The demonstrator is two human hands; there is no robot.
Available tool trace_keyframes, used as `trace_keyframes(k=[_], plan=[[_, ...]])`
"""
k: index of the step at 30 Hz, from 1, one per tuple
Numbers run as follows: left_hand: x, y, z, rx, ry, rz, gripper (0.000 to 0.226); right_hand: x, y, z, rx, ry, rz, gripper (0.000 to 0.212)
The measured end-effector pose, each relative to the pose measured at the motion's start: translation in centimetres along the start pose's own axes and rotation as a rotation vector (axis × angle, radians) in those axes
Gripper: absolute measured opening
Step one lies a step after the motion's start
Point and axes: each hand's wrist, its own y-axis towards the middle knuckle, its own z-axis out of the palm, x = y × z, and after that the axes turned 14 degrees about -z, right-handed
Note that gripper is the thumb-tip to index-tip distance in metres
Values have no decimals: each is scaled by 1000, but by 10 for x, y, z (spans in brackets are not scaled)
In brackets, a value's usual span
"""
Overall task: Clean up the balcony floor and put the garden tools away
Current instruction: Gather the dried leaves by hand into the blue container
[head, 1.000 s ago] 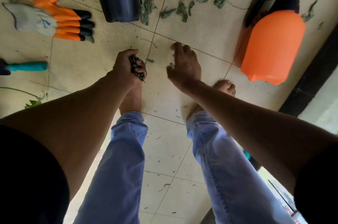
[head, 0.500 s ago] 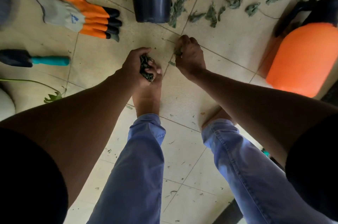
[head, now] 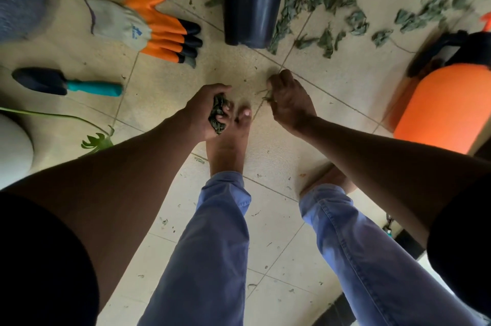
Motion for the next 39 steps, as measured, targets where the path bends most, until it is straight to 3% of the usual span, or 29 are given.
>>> trace_keyframes(k=[4,9,22,24,29,34,39], plan=[[1,-1,-2,-4,19,1,29,6,4,-2,-48,0,67,18],[0,2,-4,-9,26,-2,26,11,16,-10,19,-29,125,16],[2,-1,4,-38,38,-6,28,9,18,-10,85,-67,45,21],[4,0,7,-38,28,-3,30,9,15,-16,45,49,117,3],[12,-5,18,-41,-24,20,31,26,2,-44,-196,472,336,8],[25,-18,47,5,-118,66,33,71,-21,-84,-289,829,302,13],[39,-44,90,115,-175,140,47,103,-36,-99,-370,611,292,10]])
